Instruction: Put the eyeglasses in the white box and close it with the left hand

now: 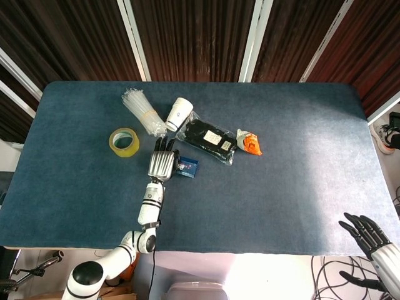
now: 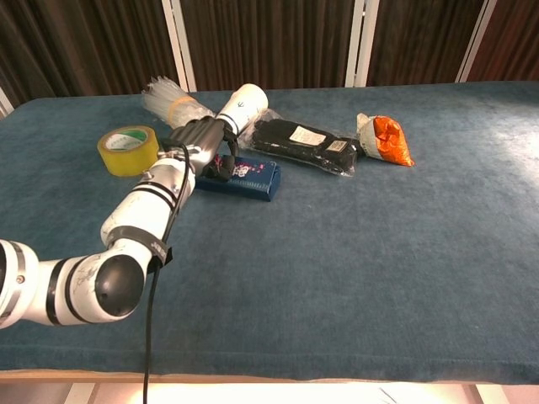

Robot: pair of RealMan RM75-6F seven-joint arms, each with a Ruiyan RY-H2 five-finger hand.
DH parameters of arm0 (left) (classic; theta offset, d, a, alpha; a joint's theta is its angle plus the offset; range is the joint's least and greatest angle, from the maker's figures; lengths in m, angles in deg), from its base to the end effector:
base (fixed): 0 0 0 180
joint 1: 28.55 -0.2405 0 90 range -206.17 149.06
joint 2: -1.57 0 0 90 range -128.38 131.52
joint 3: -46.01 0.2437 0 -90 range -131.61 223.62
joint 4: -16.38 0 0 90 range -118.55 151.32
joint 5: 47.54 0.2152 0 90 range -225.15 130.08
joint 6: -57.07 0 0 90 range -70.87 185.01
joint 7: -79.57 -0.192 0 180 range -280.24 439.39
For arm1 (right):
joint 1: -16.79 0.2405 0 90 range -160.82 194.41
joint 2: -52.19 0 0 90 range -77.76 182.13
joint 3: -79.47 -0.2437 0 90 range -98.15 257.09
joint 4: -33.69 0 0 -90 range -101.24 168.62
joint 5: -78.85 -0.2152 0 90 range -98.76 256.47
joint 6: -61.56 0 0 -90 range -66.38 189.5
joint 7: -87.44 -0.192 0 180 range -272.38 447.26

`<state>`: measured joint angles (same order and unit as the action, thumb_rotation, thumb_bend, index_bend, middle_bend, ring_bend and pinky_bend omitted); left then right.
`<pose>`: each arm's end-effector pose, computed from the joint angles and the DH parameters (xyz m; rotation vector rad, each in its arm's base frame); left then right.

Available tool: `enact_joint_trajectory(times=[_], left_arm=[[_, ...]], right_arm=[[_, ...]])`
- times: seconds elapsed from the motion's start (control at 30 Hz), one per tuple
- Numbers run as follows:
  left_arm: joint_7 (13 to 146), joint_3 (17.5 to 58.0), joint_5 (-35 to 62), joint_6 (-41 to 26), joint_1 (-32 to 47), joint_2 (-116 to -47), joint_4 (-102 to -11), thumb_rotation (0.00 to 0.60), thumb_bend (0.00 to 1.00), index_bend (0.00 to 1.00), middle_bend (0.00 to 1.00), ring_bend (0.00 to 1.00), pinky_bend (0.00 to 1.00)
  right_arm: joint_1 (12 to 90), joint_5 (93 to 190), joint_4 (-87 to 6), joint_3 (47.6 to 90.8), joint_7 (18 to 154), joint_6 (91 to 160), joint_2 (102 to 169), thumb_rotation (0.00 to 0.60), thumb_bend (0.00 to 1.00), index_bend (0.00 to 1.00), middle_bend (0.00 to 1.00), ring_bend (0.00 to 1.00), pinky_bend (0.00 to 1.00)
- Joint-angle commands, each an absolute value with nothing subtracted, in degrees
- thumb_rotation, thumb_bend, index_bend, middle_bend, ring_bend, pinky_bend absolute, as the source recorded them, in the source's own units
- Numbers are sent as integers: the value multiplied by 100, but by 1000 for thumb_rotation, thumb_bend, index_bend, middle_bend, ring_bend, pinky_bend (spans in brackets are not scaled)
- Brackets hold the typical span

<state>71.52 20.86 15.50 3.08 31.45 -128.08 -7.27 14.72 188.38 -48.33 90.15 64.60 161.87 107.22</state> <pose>-0.0866 0.4576 -0.1263 -1.5469 -0.9435 -1.0066 -0.2986 -0.1294 0.1804 1.6743 -1.0034 1.0770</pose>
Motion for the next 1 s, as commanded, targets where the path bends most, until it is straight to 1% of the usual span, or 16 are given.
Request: enact_joint_trajectory(times=[0.03, 0.07, 0.1, 0.27, 0.4, 0.5, 0.57, 0.6, 0.7, 0.73, 0.83, 0.93, 1.0], left_arm=[[7423, 2033, 1507, 370, 3214, -12843, -612, 600, 460, 40, 46, 0, 23], [7519, 2041, 1530, 330, 3224, -12843, -593, 600, 448, 9, 31, 0, 23], [7618, 2055, 1560, 296, 3234, -12843, -570, 600, 434, 0, 21, 0, 24], [8040, 2118, 1723, -14, 3264, -12843, -498, 600, 407, 0, 12, 0, 25], [8337, 2214, 1915, -318, 3216, -12790, -592, 600, 396, 18, 12, 0, 24], [8434, 2431, 2153, -495, 3061, -12579, -928, 600, 419, 53, 7, 0, 24], [8335, 2675, 2328, -461, 2848, -12258, -1409, 600, 456, 85, 1, 0, 20], [8212, 2780, 2373, -393, 2744, -12074, -1680, 600, 476, 90, 0, 0, 15], [7357, 3079, 2290, 134, 2446, -11308, -2795, 600, 508, 92, 0, 0, 1], [6893, 3145, 2144, 370, 2366, -10998, -3269, 600, 510, 85, 0, 0, 0], [5812, 3233, 1628, 838, 2276, -10441, -4160, 600, 512, 38, 0, 0, 0], [5194, 3259, 1103, 1149, 2293, -10225, -4576, 600, 497, 5, 0, 0, 0], [4938, 3286, 846, 1286, 2334, -10157, -4682, 600, 465, 0, 0, 0, 0]], right_arm=[[1475, 18829, -4831, 9014, 6452, 16177, 10721, 600, 190, 0, 0, 0, 0], [1475, 18834, -4830, 9015, 6454, 16177, 10723, 600, 190, 0, 0, 0, 0], [1477, 18836, -4830, 9015, 6456, 16176, 10724, 600, 191, 0, 0, 0, 0], [1476, 18859, -4837, 9025, 6507, 16162, 10732, 600, 191, 0, 0, 0, 0], [1473, 18875, -4843, 9028, 6535, 16164, 10741, 600, 190, 0, 0, 0, 0], [1484, 18884, -4854, 9026, 6568, 16146, 10750, 600, 190, 0, 0, 0, 0], [1494, 18891, -4869, 9031, 6584, 16120, 10749, 600, 190, 0, 0, 0, 0], [1498, 18894, -4876, 9032, 6594, 16112, 10748, 600, 190, 0, 0, 0, 0], [1505, 18916, -4899, 9041, 6628, 16097, 10751, 600, 190, 0, 0, 0, 0], [1507, 18932, -4907, 9045, 6653, 16090, 10756, 600, 190, 0, 0, 0, 0], [1516, 18978, -4937, 9064, 6726, 16058, 10767, 600, 190, 0, 0, 0, 0], [1526, 19006, -4966, 9079, 6786, 16025, 10769, 600, 190, 0, 0, 0, 0], [1532, 19004, -4978, 9081, 6799, 16010, 10767, 600, 190, 0, 0, 0, 0]])
